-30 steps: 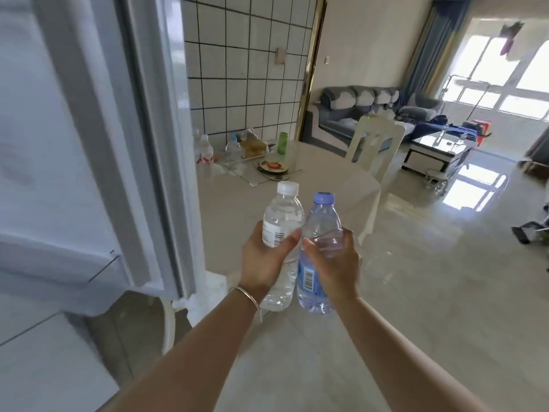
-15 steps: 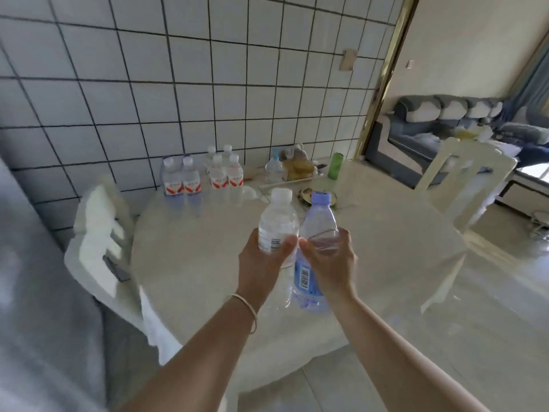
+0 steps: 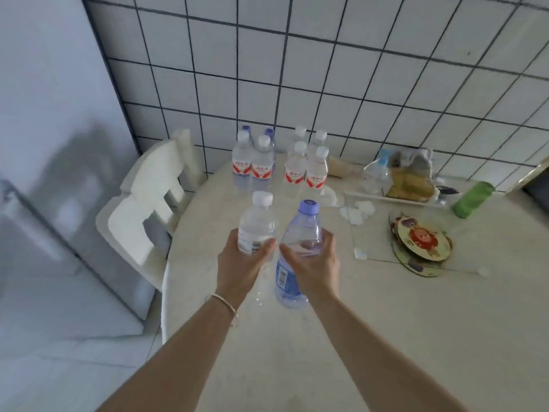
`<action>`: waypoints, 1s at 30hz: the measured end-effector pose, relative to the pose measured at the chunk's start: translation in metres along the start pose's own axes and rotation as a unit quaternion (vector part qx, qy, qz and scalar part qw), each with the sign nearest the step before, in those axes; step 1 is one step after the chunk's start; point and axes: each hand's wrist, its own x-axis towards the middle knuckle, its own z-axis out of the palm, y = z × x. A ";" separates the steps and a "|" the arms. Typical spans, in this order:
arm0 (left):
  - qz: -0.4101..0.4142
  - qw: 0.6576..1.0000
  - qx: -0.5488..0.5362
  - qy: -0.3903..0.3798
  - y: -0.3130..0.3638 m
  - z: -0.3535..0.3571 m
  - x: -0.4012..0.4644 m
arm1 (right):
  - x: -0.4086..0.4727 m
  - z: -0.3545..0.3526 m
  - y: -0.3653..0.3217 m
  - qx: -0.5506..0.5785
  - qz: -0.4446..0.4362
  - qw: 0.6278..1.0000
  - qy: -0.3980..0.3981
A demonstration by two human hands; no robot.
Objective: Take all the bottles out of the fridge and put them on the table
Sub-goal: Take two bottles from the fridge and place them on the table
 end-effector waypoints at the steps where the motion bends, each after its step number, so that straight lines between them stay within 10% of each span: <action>1: -0.007 1.000 0.002 0.017 -0.003 0.001 0.011 | 0.011 0.008 0.000 0.000 0.001 1.000 -0.014; 30: 0.071 0.991 0.073 0.083 -0.073 0.048 0.277 | 0.238 0.168 0.009 -0.083 0.036 0.995 -0.047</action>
